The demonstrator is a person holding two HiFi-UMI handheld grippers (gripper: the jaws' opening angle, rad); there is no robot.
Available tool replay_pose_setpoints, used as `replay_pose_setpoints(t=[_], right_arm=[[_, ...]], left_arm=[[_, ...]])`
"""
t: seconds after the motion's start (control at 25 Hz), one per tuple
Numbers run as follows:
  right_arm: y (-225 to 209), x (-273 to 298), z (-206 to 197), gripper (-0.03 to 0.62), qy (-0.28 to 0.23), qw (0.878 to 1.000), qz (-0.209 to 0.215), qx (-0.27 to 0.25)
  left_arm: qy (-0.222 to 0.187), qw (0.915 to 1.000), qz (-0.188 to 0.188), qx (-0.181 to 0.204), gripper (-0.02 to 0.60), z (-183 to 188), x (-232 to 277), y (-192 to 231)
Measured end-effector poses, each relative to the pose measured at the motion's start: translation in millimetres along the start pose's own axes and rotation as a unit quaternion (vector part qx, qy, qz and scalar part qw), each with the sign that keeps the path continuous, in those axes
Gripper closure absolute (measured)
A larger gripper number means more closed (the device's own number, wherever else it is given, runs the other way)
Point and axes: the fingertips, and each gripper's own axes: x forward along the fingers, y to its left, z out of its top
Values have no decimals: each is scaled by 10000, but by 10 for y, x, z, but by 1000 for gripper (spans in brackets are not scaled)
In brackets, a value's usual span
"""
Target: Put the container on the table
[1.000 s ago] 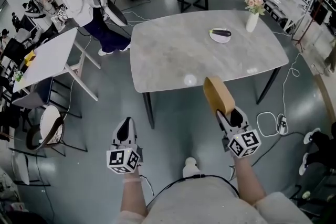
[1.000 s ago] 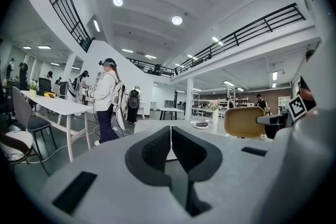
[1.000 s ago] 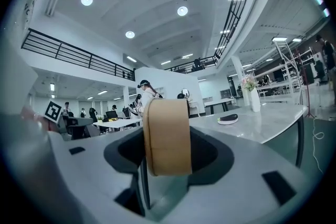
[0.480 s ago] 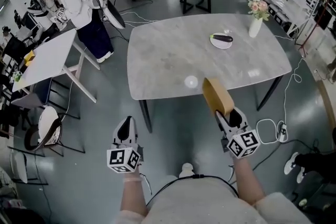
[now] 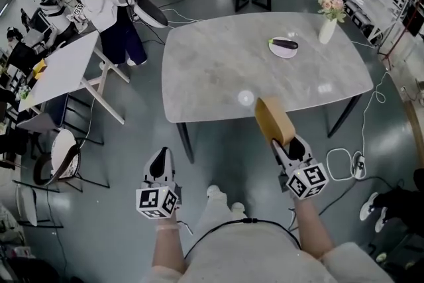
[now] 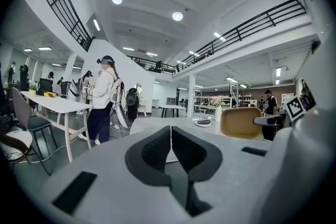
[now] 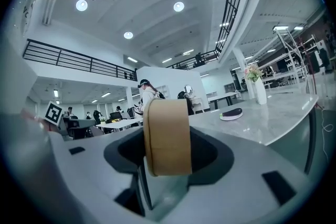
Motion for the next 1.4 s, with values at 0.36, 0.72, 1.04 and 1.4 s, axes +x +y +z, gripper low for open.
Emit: replay_pose_setpoints(t=[0.36, 0.72, 1.04, 1.4], right_arm=[[-103, 211, 24, 362, -29, 10000, 4, 67], [-230, 603, 134, 362, 59, 10000, 67, -28], [-357, 1047, 163, 362, 218, 9997, 77, -62], [-481, 1534, 207, 362, 268, 9996, 94, -68]], left_arm=[[-35, 9999, -98, 28, 571, 34, 334, 50], [-58, 9995, -288, -113, 571, 52, 896, 77], [12, 9995, -305, -103, 571, 118, 1343, 268], [79, 9991, -421, -44, 571, 182, 1841, 435]])
